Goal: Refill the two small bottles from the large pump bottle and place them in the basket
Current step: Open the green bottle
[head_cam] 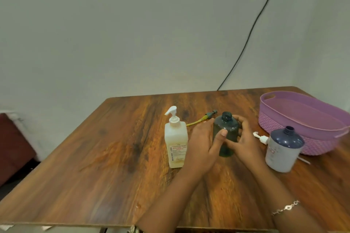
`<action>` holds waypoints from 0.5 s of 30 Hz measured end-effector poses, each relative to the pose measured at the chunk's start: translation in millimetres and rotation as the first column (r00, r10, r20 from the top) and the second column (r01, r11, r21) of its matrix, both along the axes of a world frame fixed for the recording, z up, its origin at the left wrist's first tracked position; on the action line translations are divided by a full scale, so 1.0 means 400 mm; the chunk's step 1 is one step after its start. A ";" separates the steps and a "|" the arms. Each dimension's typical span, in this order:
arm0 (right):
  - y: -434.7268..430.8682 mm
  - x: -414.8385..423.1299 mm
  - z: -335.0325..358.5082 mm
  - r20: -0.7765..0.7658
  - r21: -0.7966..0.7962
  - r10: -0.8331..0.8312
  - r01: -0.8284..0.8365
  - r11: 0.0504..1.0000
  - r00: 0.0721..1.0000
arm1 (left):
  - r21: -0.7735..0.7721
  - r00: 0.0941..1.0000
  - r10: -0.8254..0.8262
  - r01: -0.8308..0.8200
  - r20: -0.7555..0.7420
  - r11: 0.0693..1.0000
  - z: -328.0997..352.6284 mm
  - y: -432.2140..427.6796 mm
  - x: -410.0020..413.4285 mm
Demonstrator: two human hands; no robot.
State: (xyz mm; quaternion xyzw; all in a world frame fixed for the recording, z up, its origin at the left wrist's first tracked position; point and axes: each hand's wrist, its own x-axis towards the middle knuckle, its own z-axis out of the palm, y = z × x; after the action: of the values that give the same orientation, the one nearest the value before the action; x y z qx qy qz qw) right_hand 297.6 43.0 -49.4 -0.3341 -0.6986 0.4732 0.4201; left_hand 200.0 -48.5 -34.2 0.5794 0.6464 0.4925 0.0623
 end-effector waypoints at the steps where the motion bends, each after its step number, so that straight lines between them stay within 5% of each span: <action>1: -0.008 -0.002 0.003 0.000 -0.003 0.009 -0.009 1.000 1.000 | -0.002 0.998 0.021 -0.022 -0.065 1.000 0.011 -0.006 -0.013; 4: -0.028 -0.009 0.003 -0.009 -0.004 0.033 -0.033 0.999 0.999 | 0.046 0.971 0.049 -0.039 -0.233 0.998 0.047 -0.026 -0.051; 8: -0.047 -0.017 -0.001 -0.010 -0.020 0.079 -0.079 0.997 0.997 | 0.294 0.935 0.170 -0.076 -0.310 0.953 0.097 -0.064 -0.108; 11: -0.048 -0.024 -0.005 0.008 -0.037 0.081 -0.081 0.996 0.997 | 0.345 0.951 0.277 -0.218 -0.134 0.913 0.126 -0.071 -0.172; 15: -0.059 -0.035 -0.001 0.045 -0.011 0.113 -0.112 0.994 0.993 | 0.183 0.966 0.121 -0.165 0.230 0.969 0.151 -0.057 -0.255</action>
State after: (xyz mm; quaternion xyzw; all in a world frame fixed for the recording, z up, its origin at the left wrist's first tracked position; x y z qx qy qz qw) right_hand 283.4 19.5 -49.8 -0.3066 -0.7237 0.4913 0.3753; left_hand 97.9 -71.3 26.2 0.4773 0.6231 0.6185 0.0378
